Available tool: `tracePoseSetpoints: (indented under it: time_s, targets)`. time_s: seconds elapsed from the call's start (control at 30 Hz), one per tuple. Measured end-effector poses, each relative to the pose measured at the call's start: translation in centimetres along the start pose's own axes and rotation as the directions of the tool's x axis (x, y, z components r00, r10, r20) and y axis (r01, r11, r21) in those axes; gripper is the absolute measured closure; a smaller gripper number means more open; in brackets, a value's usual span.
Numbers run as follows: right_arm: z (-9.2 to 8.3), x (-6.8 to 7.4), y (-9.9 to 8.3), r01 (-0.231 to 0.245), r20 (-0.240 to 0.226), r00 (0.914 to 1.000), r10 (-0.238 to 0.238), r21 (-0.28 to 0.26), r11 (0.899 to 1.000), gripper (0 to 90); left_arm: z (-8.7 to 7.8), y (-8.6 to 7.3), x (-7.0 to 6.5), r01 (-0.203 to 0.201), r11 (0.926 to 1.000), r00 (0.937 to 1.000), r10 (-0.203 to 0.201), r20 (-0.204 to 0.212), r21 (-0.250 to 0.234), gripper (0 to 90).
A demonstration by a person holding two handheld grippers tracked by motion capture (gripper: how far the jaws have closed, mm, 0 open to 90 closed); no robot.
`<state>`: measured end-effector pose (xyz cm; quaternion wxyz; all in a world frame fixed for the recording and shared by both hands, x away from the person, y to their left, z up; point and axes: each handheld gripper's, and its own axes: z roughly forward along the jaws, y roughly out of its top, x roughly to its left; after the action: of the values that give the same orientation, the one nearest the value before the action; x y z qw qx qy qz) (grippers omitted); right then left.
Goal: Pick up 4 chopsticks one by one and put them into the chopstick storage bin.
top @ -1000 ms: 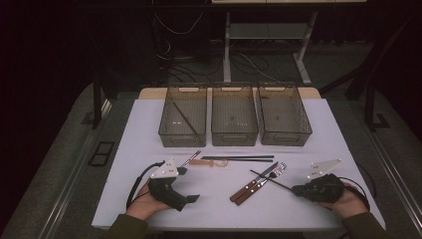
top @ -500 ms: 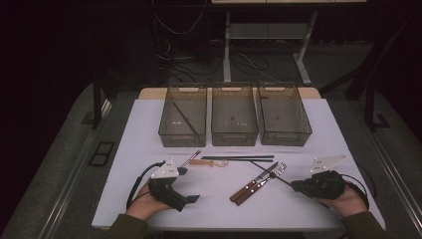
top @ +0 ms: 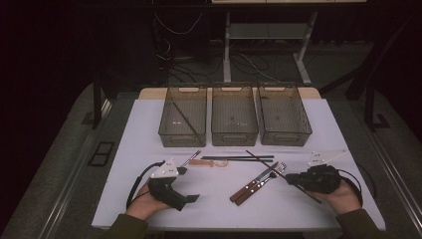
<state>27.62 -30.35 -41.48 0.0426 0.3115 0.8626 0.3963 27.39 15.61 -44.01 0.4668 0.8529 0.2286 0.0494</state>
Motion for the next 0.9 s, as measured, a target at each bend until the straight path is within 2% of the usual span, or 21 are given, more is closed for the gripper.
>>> tracePoseSetpoints:
  time_s: [0.2, 0.53, 0.9]
  targets:
    - [0.6, 0.1, 1.1, 0.001, -0.003, 1.0, -0.001, -0.038, 0.999, 85.5, 0.0, 0.0, 0.0, 0.002, 1.0, 1.0, -0.002, -0.001, 0.0, 0.0]
    - [1.2, -0.2, 2.2, -0.037, -0.008, 0.9993, 0.036, -0.08, 0.996, 85.5, 0.0, 0.0, 0.0, 0.005, 1.0, 1.0, -0.005, -0.006, 0.001, 0.0]
    - [1.8, -0.3, 3.4, -0.038, 0.0, 0.9993, 0.038, -0.115, 0.993, 85.4, 0.0, 0.0, 0.2, 0.014, 0.9999, 0.9999, -0.014, -0.004, -0.007, 0.0]
